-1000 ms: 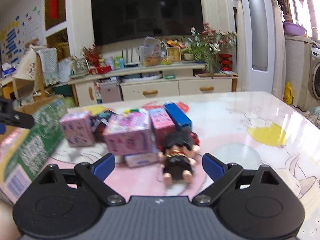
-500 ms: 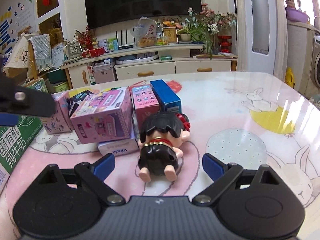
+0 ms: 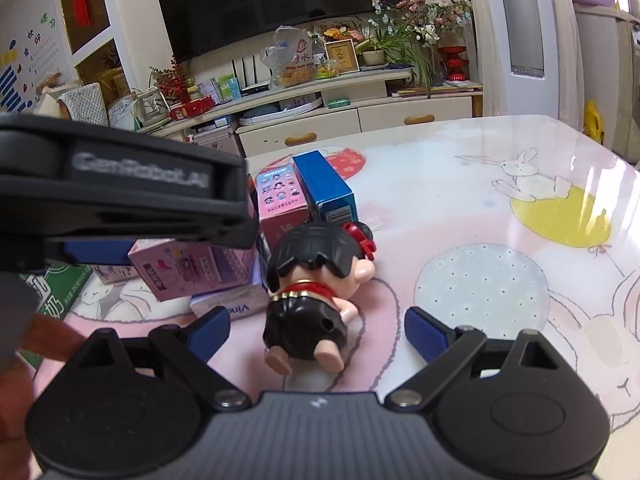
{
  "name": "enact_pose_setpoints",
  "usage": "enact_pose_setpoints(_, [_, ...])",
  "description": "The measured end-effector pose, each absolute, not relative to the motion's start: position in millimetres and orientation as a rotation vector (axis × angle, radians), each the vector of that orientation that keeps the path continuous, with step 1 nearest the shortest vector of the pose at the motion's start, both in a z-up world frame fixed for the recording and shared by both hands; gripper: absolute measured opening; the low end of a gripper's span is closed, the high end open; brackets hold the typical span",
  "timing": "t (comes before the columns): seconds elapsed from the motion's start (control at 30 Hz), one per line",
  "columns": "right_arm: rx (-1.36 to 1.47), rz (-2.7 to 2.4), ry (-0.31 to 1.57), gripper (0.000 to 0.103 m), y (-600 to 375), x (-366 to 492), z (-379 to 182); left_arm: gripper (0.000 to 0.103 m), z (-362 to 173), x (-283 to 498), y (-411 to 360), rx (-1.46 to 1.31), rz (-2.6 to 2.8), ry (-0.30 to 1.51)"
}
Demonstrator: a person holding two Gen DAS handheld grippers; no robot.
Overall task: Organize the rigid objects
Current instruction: 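Grasp the pink toy box with the left tool while the right grasps the black-haired doll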
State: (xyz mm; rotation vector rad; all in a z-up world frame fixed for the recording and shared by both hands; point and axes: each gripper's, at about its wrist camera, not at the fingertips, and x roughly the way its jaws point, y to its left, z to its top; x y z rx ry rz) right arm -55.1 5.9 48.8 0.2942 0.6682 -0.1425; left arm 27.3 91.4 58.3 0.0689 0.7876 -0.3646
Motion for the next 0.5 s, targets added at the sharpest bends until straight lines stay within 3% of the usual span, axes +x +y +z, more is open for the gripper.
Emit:
enact_pose_setpoints(0.33, [0.315,-0.149,0.68,0.086,-2,-47,47,0.103,49,41,84,0.073,-0.334,0.814])
enact_pose_setpoints(0.43, [0.323,-0.157,0.677,0.078,-6,-44,48,0.102,49,44,84,0.065,-0.323,0.814])
enact_pose_setpoints(0.5, [0.322,-0.154,0.675,0.067,-6,-43,47,0.098,49,47,86,0.055,-0.322,0.824])
